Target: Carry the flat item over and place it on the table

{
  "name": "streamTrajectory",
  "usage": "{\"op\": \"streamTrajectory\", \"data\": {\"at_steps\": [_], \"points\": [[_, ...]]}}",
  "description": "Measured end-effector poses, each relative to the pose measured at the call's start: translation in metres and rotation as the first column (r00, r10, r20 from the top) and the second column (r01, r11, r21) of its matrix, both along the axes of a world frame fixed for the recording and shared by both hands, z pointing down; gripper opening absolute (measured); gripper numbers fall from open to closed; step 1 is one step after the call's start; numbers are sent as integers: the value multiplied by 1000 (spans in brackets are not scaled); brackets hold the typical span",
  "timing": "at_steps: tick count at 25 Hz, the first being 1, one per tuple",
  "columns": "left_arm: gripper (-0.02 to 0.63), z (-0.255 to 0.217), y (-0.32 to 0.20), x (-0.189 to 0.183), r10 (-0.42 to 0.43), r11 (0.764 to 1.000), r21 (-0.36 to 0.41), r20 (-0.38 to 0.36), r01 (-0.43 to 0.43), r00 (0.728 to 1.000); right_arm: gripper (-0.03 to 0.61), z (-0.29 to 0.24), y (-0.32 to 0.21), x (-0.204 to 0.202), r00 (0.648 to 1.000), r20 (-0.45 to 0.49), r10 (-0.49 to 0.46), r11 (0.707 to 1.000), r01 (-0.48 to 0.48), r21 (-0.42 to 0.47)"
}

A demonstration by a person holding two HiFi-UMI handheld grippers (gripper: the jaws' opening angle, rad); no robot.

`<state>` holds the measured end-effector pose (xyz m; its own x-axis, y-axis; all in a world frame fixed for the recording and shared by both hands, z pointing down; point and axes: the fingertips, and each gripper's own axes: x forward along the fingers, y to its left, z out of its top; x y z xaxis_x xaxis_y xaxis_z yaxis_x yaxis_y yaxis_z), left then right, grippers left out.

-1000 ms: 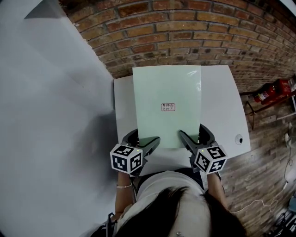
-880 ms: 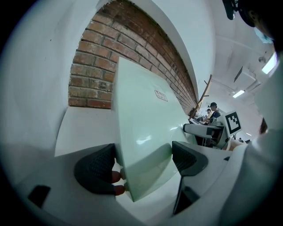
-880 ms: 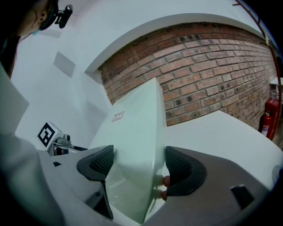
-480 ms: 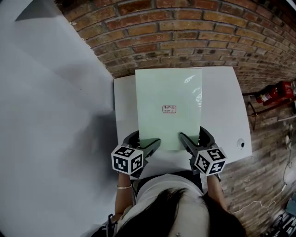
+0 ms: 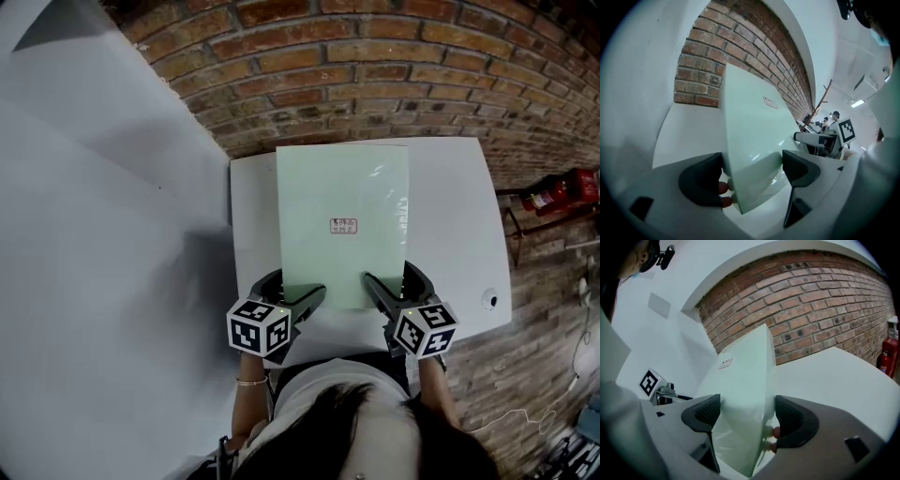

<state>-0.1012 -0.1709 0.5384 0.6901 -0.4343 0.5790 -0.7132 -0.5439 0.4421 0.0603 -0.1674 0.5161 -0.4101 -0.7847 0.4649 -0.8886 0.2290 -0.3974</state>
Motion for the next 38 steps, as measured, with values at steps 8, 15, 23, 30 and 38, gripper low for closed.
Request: {"op": "streamTrajectory", "data": {"at_steps": [8, 15, 23, 30, 38], "points": [[419, 5, -7, 1, -18, 999, -26, 8, 18, 1000, 379, 12, -8, 1, 1000, 11, -15, 999, 15, -32], [419, 16, -10, 3, -20, 998, -54, 19, 21, 1000, 379, 25, -12, 3, 1000, 24, -18, 998, 19, -61], [419, 24, -12, 5, -29, 996, -79, 28, 31, 999, 379, 35, -15, 5, 999, 33, -25, 996, 27, -83], [419, 35, -12, 10, -39, 993, -107, 24, 42, 999, 379, 44, -17, 10, 999, 30, -29, 994, 32, -101], [419, 48, -10, 11, -51, 989, -140, 24, 54, 998, 379, 54, -19, 12, 999, 31, -31, 992, 34, -118]]}}
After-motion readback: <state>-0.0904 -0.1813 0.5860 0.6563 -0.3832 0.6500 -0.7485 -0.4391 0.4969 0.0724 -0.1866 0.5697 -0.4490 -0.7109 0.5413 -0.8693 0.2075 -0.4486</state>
